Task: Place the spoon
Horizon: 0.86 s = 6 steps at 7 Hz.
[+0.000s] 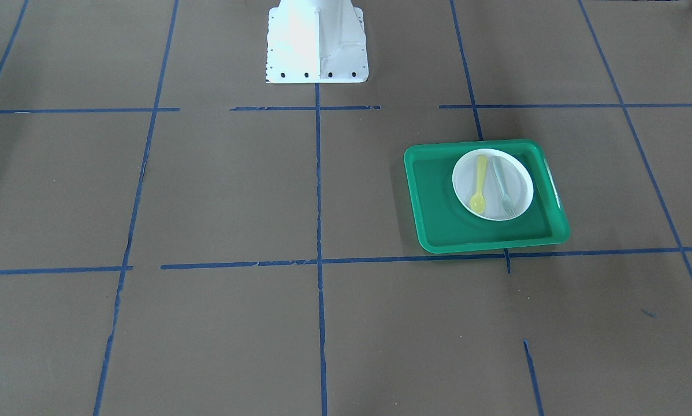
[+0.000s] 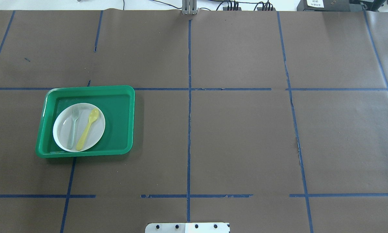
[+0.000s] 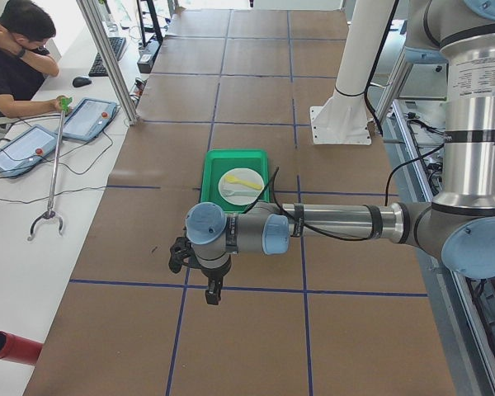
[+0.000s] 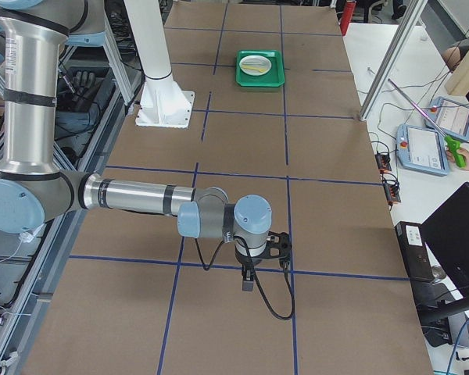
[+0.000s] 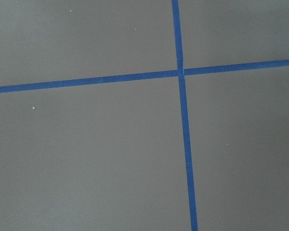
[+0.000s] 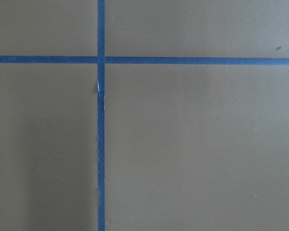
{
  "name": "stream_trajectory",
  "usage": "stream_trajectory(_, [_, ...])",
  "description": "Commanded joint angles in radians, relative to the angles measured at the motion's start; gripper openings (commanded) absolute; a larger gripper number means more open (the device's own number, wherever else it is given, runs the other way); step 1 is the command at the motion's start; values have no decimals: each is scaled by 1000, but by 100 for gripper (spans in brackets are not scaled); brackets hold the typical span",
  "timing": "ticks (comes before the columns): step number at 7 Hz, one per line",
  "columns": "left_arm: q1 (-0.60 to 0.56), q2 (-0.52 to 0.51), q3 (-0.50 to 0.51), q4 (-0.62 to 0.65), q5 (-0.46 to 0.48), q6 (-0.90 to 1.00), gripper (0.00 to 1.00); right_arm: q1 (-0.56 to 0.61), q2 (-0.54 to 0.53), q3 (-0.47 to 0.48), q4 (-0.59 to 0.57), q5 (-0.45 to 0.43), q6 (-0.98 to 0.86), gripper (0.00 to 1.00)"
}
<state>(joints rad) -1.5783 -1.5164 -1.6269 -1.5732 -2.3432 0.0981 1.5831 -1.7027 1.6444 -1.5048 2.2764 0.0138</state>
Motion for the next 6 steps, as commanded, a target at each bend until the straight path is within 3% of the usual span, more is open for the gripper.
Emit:
stream_trajectory(1, [0,-2,-4,-1,-1,-1,100,0,0,0,0,0,0,100])
stream_trajectory(4, [0,-22,-10,-20,1,0,100,0,0,0,0,0,0,100])
stream_trajectory(6, [30,-34,-94,-74,-1,-146,100,0,0,0,2,0,0,100])
